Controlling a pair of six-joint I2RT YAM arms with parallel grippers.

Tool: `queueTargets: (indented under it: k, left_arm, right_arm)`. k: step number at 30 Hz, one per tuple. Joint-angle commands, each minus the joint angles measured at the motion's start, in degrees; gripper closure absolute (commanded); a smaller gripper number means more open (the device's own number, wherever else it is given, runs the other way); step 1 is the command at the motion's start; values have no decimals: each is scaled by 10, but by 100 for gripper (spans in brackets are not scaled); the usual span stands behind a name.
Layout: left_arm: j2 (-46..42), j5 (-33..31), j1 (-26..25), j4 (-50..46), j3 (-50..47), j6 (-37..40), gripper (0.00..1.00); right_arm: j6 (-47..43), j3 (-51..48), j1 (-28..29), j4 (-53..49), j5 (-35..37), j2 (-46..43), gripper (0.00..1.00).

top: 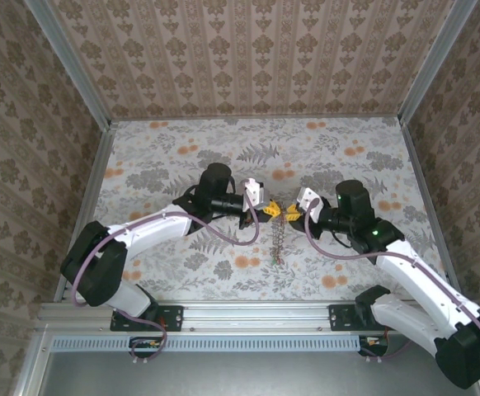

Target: Put the keys on the keyring

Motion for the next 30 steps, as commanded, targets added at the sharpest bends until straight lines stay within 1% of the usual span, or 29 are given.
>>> queueTargets:
  k: [1, 2, 4, 8, 13, 21, 30]
  left_arm:
    - [-7, 24, 5, 54, -1, -18, 100]
    - [-7, 25, 5, 54, -1, -18, 100]
    - [-6, 27, 5, 54, 0, -18, 100]
    - [-6, 32, 5, 55, 0, -21, 100]
    - [-9, 33, 5, 59, -1, -24, 100]
    - [-12, 44, 5, 59, 0, -25, 100]
    - [-12, 54, 5, 60, 4, -26, 100]
  right_arm:
    - [-16, 27, -3, -37, 19, -12, 76]
    - [-21, 34, -3, -44, 16, -10, 76]
    - [-23, 45, -3, -48, 7, -3, 71]
    - [-15, 66, -3, -41, -17, 23, 69]
    - [-28, 66, -2, -22, -30, 45, 73]
    - [-59, 58, -2, -12, -26, 49, 79]
    - [-83, 63, -2, -24, -47, 64, 79]
